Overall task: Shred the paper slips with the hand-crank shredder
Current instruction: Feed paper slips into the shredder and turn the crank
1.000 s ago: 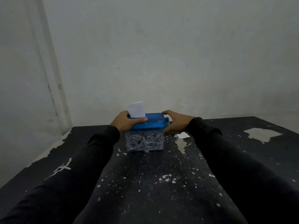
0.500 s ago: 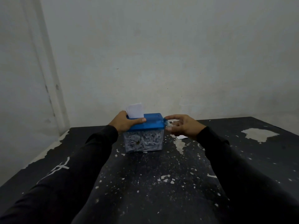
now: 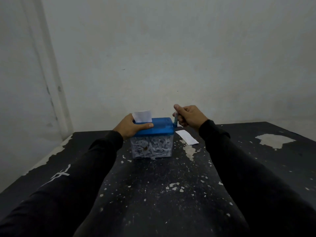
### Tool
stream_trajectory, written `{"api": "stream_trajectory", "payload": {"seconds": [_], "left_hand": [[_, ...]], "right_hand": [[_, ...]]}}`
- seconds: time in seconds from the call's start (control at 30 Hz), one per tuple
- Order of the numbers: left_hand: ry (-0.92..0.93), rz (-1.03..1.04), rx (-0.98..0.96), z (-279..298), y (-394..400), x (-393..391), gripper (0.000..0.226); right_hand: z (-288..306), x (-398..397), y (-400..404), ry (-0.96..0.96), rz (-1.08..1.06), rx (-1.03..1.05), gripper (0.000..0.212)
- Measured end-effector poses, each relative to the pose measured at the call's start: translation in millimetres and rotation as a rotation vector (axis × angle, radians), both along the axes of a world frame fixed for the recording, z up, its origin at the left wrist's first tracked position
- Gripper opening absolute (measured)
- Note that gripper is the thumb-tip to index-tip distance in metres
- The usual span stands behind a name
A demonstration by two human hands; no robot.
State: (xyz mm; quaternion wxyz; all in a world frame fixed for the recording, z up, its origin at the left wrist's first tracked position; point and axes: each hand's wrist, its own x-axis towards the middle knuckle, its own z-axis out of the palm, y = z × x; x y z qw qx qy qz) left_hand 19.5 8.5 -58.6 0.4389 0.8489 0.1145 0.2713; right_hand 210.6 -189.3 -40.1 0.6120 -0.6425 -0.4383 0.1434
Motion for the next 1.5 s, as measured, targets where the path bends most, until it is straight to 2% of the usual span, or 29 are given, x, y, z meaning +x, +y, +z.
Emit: {"api": "stream_trajectory", "payload": {"seconds": [0.13,0.23,0.3,0.4,0.53,0.67,0.8,0.9,1.0,1.07,1.13,1.23,1.37,1.5], "left_hand": [[0.009,0.021,0.012,-1.5,1.3,-1.0,0.030],[0.023,0.031,0.028,-2.4,1.8,-1.7,0.037],[0.027,0.051,0.020,-2.2,1.1,-2.0,0.032],[0.040,0.081,0.026,-2.1,-1.0,-2.6,0.035],[0.037,0.084,0.019,-2.4,-3.2,-4.8,0.049],[0.042,0.077,0.028,-2.0,-1.3,-3.1,0.050],[0.052,0.099,0.055,-2.5,-0.6,0.3,0.057],[0.057,0.100,0.077,-1.1,0.6,2.2,0.064],[0.078,0.098,0.093,0.6,2.0,3.3,0.053],[0.078,0.103,0.127,0.6,3.7,4.1,0.049],[0.076,0.108,0.138,1.4,4.0,4.4,0.048],[0.073,0.106,0.152,1.1,4.3,5.0,0.060],[0.078,0.127,0.162,0.4,2.6,3.4,0.052],[0.076,0.125,0.183,-2.4,2.8,3.9,0.047]], "right_hand": [[2.1,12.7,25.8,0.027,-0.173,0.017,0.037],[-9.2,21.7,45.9,0.006,-0.341,0.024,0.036],[-19.1,24.7,55.3,-0.028,-0.431,0.007,0.038],[-26.3,25.7,57.3,-0.107,-0.503,-0.077,0.038],[-39.5,23.9,51.8,-0.160,-0.479,-0.242,0.042],[-70.7,7.6,31.4,-0.126,-0.383,-0.307,0.046],[-100.5,-11.3,9.9,-0.136,-0.381,-0.185,0.054],[-104.7,-26.4,-1.0,-0.119,-0.368,0.020,0.046],[-93.5,-38.6,-12.0,-0.078,-0.295,0.176,0.034],[-80.7,-38.6,-12.3,-0.107,-0.262,0.199,0.039],[-64.1,-32.3,-8.4,-0.184,-0.256,0.188,0.044],[-35.2,-16.9,3.9,-0.267,-0.277,0.176,0.050],[-15.0,5.8,30.5,-0.160,-0.334,0.170,0.034],[-16.7,25.6,52.4,-0.143,-0.461,0.082,0.037]]}}
